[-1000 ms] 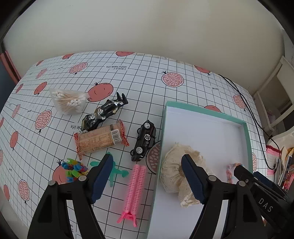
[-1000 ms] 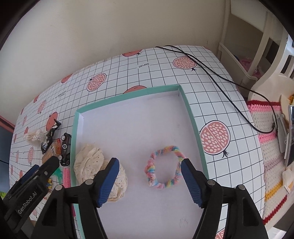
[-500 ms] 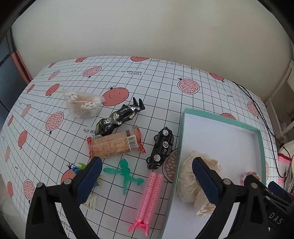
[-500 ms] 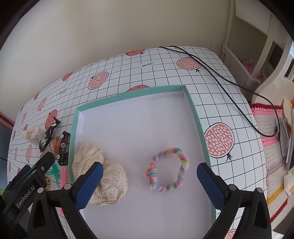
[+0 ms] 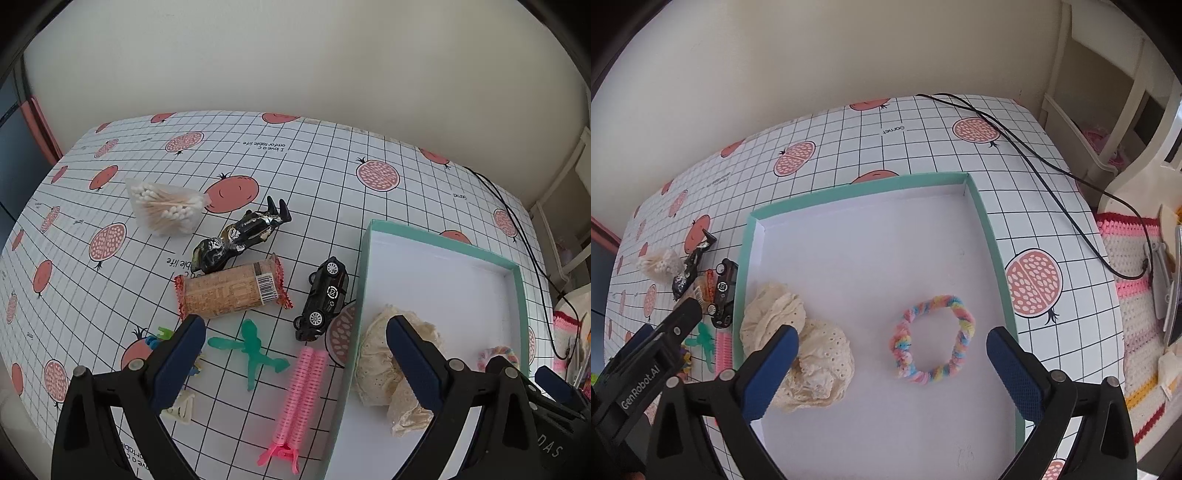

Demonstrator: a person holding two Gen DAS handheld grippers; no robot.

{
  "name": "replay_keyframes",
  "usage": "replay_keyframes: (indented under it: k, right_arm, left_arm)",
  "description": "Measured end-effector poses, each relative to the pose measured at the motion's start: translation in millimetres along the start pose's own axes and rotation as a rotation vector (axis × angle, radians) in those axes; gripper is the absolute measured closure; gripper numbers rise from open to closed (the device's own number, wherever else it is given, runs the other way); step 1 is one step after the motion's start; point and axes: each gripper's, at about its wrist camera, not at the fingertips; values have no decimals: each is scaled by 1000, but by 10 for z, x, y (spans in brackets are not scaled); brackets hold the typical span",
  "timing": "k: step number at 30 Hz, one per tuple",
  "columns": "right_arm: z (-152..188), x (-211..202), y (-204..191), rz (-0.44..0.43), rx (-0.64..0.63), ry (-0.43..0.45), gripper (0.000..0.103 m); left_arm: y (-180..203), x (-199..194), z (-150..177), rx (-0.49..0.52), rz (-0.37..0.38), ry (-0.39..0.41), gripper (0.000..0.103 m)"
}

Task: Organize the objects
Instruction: 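Withdraw both tools from the tray toward the remaining objects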

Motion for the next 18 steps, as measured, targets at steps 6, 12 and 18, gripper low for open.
replay_keyframes:
  k: [6,12,18]
  right_arm:
    - [-41,-207,-191,-64,-79,66,0]
    - [-60,-322,-398,-174,-110,127,0]
    - [-39,-294,-641,-211,-144,126,0]
  left_arm:
    - [-82,-138,-59,-10,15,23,5]
    - [-326,-287,-156,-48,6,56,5]
    - [-787,-406,-229,-132,-26,77,5]
Point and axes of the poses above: each gripper's, at about its wrist camera, not at the fingertips, and x roughly the way its jaws point, y to its right, z to its underside, and after that the axes turned 10 degrees about -z, right-handed
